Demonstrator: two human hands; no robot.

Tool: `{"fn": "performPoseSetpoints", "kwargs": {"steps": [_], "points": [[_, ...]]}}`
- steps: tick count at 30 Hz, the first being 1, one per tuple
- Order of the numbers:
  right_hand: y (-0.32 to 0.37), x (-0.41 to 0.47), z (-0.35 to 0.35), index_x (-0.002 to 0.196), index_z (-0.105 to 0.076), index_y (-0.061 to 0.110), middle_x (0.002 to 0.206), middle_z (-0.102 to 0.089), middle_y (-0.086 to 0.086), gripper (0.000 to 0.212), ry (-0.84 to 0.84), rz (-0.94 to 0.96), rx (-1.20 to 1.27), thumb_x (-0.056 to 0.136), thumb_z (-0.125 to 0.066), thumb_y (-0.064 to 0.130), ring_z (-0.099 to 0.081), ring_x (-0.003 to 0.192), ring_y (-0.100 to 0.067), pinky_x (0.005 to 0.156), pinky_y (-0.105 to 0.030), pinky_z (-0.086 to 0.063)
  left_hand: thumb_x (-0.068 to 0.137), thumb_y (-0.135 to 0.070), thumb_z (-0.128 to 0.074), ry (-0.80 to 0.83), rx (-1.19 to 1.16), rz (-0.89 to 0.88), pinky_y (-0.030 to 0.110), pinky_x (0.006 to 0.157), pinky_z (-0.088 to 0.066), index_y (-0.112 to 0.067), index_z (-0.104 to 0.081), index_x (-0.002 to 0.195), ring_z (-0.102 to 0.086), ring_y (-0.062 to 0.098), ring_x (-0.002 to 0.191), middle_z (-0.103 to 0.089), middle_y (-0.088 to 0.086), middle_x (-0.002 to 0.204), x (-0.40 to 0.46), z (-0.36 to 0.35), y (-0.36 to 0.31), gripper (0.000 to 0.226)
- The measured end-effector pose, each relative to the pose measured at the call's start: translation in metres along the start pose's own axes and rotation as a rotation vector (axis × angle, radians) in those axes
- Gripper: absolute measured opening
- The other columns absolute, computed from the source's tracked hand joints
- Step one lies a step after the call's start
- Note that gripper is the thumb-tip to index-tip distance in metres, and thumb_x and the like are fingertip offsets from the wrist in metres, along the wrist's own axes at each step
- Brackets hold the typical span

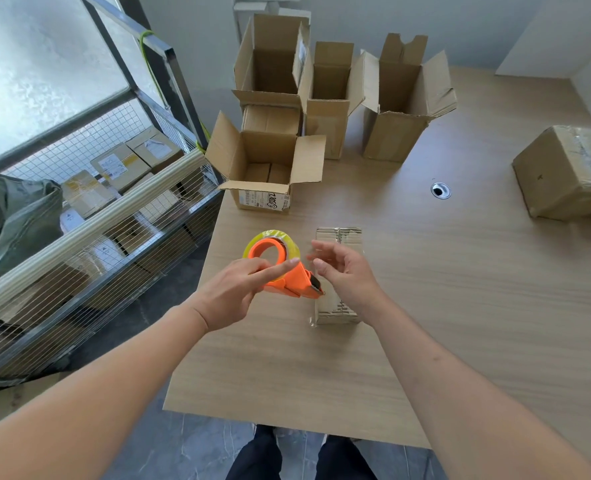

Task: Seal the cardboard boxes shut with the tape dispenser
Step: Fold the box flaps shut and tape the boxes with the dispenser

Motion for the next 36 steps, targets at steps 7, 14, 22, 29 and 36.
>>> {"fn": "performPoseSetpoints", "kwargs": {"steps": [7,14,22,29,36], "points": [[0.005,-0.019,0.010,0.093,-0.079,0.011,0.083,-0.077,-0.006,0.017,-0.188,-0.006,0.030,0.082,-0.080,-0.002,-0.072,0.076,-0.012,0.075,-0.027,-0.060,0.097,-0.006,-0.052,0.140,-0.033,-0.002,0.042,0.083,-0.048,-0.047,-0.010,0.159,-0.051,0.022,0.091,-0.051,0.000,0.115,0.004,0.018,-0.016,0.086],[-0.009,-0.051,0.025,0.086,-0.077,0.008,0.076,-0.076,-0.012,0.014,-0.287,-0.105,0.005,0.080,-0.081,-0.004,-0.068,0.064,-0.017,0.068,-0.032,-0.062,0.101,-0.052,-0.051,0.243,-0.086,-0.022,0.036,0.080,-0.047,-0.058,-0.010,0.154,-0.053,0.015,0.083,-0.057,-0.007,0.101,0.005,0.019,-0.039,0.067],[-0.029,-0.077,0.041,0.087,-0.075,-0.002,0.067,-0.072,-0.007,0.011,-0.399,-0.229,0.023,0.079,-0.080,-0.007,-0.064,0.052,-0.008,0.055,-0.019,-0.054,0.097,-0.046,-0.063,0.317,-0.142,-0.025,0.011,0.075,-0.035,-0.056,-0.025,0.153,-0.049,-0.010,0.082,-0.048,-0.035,0.098,0.008,0.006,-0.040,0.068],[-0.048,-0.088,0.065,0.083,-0.074,0.004,0.072,-0.075,-0.011,0.012,-0.459,-0.261,-0.049,0.079,-0.081,-0.005,-0.066,0.060,-0.013,0.061,-0.025,-0.058,0.097,-0.048,-0.062,0.398,-0.145,-0.006,0.016,0.076,-0.040,-0.062,-0.024,0.149,-0.052,-0.001,0.082,-0.060,-0.016,0.107,-0.005,0.005,-0.027,0.066],[-0.069,-0.091,0.072,0.082,-0.076,0.009,0.072,-0.076,-0.006,0.015,-0.500,-0.294,-0.035,0.078,-0.083,-0.003,-0.068,0.062,-0.013,0.068,-0.028,-0.061,0.097,-0.048,-0.062,0.440,-0.098,0.019,0.019,0.075,-0.040,-0.062,-0.025,0.149,-0.051,0.002,0.080,-0.057,-0.021,0.104,-0.007,-0.003,-0.012,0.065]]}}
Point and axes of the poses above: each hand's wrist, its own x-axis towards the middle knuckle, its own z-axis out of the back of the hand, y = z × x, the point moved 2 cm from there along x, towards the middle knuckle
